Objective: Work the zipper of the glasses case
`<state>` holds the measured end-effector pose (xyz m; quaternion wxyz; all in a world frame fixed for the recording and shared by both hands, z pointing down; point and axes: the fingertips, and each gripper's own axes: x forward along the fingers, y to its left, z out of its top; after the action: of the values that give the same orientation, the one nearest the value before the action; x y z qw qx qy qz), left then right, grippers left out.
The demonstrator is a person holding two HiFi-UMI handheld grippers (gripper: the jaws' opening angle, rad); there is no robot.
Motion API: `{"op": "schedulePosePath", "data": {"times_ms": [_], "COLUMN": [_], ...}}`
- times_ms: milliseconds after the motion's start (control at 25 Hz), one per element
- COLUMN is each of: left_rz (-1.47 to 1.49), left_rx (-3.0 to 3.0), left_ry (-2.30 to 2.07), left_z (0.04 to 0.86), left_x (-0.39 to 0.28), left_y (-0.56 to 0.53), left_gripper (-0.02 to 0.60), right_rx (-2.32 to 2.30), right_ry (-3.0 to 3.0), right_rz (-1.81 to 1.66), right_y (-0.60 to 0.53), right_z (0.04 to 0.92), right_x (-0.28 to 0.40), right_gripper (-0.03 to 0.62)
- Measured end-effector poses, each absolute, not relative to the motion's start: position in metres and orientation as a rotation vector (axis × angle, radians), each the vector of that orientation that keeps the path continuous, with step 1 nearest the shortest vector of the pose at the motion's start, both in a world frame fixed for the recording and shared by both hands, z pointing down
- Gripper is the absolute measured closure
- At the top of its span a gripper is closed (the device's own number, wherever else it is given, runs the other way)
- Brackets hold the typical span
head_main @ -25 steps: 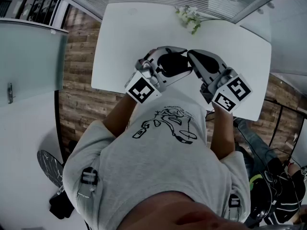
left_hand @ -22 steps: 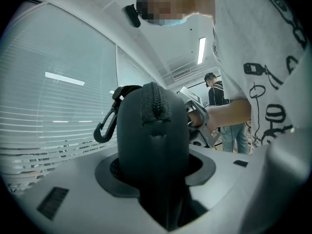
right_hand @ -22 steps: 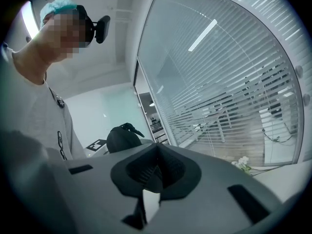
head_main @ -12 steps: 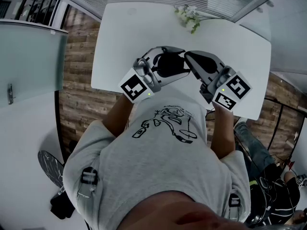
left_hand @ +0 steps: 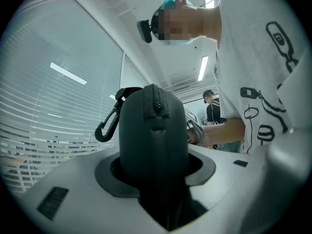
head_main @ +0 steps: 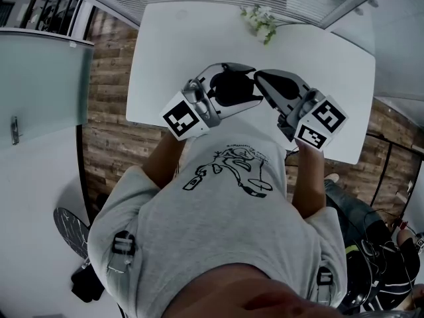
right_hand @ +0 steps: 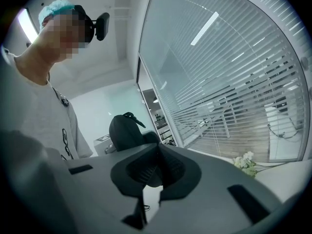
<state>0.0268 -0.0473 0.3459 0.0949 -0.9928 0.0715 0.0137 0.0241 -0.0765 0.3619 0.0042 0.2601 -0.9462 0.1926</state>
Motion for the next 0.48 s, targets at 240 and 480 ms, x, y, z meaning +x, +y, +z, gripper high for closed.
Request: {"op": "schedulePosePath", "data": {"times_ms": [240,480], "left_rz": [0.129,0.208], "left_rx": [-2.964,-2.972], "left_ry": [0.199,0.194], "left_z": [0.329,0.311], "left_x": [0.023,0.016], "left_y": [-0.038,-0.035], "left_gripper": [0.351,0.351], "right_rx": [0.819,0.829], "right_ry": [-2.956,-2.940], "right_rz": [0.617,0.617], "right_y": [-0.069,-0.067], "right_z": [0.366,0.365], "right_x": [0.023,0.018], "right_gripper": [0.586,0.586]}}
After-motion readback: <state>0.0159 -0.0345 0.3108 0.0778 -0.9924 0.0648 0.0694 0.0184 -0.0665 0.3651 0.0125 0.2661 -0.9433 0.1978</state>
